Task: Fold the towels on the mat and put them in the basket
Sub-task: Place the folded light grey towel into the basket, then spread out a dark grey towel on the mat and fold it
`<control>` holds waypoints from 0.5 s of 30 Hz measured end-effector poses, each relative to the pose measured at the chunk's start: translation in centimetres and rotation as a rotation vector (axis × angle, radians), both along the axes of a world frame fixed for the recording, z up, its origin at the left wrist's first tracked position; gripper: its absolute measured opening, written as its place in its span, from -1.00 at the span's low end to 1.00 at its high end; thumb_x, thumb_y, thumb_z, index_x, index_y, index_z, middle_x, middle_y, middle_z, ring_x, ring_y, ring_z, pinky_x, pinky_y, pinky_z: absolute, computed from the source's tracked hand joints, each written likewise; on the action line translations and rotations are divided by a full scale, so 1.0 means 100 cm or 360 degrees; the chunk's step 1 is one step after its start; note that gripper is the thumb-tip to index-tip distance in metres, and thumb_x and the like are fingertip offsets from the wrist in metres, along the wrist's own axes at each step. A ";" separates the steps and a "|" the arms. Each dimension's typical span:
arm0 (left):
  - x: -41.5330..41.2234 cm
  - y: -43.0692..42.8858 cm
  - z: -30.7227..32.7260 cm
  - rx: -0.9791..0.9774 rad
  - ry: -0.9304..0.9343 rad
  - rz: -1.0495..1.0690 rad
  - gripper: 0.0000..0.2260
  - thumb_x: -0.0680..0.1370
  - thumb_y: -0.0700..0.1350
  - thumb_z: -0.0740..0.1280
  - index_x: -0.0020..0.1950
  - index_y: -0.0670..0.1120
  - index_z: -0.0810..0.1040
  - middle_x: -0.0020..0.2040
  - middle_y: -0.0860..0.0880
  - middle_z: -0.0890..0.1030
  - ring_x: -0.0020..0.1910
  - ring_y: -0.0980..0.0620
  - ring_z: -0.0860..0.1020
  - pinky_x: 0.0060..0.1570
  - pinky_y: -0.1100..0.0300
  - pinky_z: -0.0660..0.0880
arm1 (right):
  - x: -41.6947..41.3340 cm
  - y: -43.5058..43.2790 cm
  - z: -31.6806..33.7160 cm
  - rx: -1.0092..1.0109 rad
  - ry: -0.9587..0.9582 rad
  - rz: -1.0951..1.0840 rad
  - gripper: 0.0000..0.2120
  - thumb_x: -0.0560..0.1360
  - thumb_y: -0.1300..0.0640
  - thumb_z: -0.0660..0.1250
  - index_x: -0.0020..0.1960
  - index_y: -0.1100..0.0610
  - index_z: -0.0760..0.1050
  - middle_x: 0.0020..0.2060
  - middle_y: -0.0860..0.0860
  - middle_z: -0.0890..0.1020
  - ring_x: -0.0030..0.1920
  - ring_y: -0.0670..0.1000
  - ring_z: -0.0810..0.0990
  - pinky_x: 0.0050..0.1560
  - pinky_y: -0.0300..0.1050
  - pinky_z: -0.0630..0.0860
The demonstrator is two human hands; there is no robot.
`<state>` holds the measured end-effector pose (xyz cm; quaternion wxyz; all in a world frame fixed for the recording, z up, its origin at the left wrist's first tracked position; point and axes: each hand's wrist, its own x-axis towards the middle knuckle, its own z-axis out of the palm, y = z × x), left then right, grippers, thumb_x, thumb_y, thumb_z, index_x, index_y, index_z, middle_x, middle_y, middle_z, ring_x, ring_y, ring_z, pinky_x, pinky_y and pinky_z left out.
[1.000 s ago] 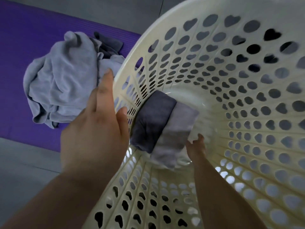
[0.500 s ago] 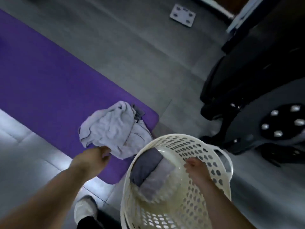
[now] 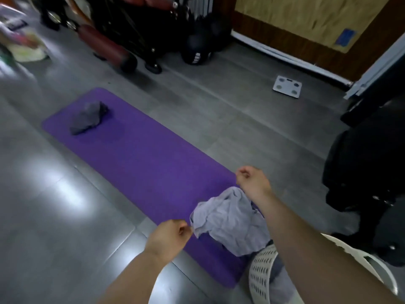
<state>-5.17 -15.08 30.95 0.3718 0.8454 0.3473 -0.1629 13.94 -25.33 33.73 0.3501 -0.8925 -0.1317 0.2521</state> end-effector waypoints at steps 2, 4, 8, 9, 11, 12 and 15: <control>-0.009 0.032 0.006 -0.0040 -0.0077 0.0096 -0.64 0.52 0.09 0.17 -0.41 -0.06 0.27 -0.46 -0.02 0.33 -0.30 -0.04 0.33 -0.25 0.18 0.30 | -0.005 0.042 0.005 0.0068 0.0014 -0.0013 -0.88 0.54 0.18 0.19 -0.09 0.13 0.50 -0.35 0.00 0.51 -0.21 0.01 0.49 -0.21 -0.26 0.30; -0.012 0.071 0.007 -0.0090 -0.0216 0.0267 -0.64 0.45 0.13 0.14 -0.44 -0.06 0.23 -0.49 -0.01 0.32 -0.34 -0.08 0.30 -0.27 0.13 0.30 | -0.001 0.084 0.007 0.0094 -0.0010 0.0004 -0.89 0.54 0.19 0.20 -0.08 0.13 0.50 -0.42 -0.08 0.44 -0.37 -0.06 0.43 -0.34 -0.31 0.31; -0.014 0.163 0.000 -0.0074 -0.0299 0.0574 -0.64 0.52 0.03 0.23 -0.42 -0.10 0.28 -0.50 -0.02 0.27 -0.37 -0.09 0.26 -0.29 0.13 0.26 | 0.014 0.171 -0.011 0.0067 -0.0049 0.0078 -0.84 0.53 0.21 0.23 -0.01 0.26 0.55 -0.45 -0.09 0.41 -0.49 -0.16 0.43 -0.48 -0.48 0.30; -0.013 0.189 -0.003 -0.0063 -0.0292 0.0634 -0.66 0.54 -0.04 0.24 -0.40 -0.13 0.32 -0.47 -0.05 0.32 -0.37 -0.08 0.29 -0.29 0.12 0.28 | 0.020 0.196 -0.018 0.0074 -0.0047 0.0082 -0.83 0.53 0.21 0.23 0.00 0.29 0.55 -0.46 -0.09 0.41 -0.51 -0.19 0.46 -0.49 -0.47 0.30; -0.011 0.246 -0.004 -0.0096 -0.0283 0.0763 -0.72 0.56 -0.11 0.22 -0.34 -0.15 0.41 -0.40 -0.11 0.44 -0.37 -0.05 0.37 -0.27 0.09 0.38 | 0.030 0.254 -0.030 0.0102 0.0000 0.0104 -0.83 0.53 0.22 0.23 0.00 0.29 0.55 -0.45 -0.09 0.43 -0.53 -0.33 0.46 -0.48 -0.48 0.30; -0.010 0.276 -0.002 -0.0169 -0.0298 0.0849 -0.74 0.57 -0.14 0.21 -0.33 -0.13 0.44 -0.38 -0.10 0.47 -0.41 0.00 0.41 -0.28 0.13 0.40 | 0.034 0.285 -0.034 0.0109 0.0036 0.0118 -0.86 0.53 0.22 0.24 -0.03 0.25 0.55 -0.45 -0.10 0.44 -0.53 -0.38 0.44 -0.48 -0.49 0.31; -0.008 0.366 0.018 -0.0251 -0.0410 0.1014 -0.76 0.58 -0.26 0.17 -0.25 -0.06 0.47 -0.40 -0.04 0.46 -0.55 0.18 0.44 -0.50 0.43 0.32 | 0.035 0.375 -0.029 0.0117 0.0113 0.0139 -0.80 0.52 0.22 0.24 -0.26 0.03 0.44 -0.51 -0.12 0.47 -0.53 -0.38 0.45 -0.48 -0.47 0.32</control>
